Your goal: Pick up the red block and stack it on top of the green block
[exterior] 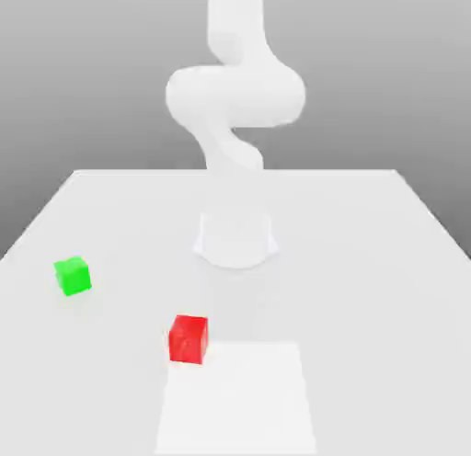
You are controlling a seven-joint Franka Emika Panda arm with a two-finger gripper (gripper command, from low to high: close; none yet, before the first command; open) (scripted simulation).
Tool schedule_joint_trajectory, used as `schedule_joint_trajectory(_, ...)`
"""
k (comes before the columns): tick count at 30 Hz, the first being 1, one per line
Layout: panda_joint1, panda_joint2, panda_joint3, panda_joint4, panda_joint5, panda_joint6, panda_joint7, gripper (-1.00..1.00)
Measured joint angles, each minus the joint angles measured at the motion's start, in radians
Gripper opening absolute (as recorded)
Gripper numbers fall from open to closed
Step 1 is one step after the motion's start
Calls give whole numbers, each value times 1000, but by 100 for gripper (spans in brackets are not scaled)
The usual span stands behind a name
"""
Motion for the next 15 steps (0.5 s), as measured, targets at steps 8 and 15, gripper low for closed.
schedule_joint_trajectory(8, -52, 235, -28, -250, -37, 188, 2, 0)
schedule_joint_trajectory(15, -99, 465, -72, -489, -42, 369, -19, 0)
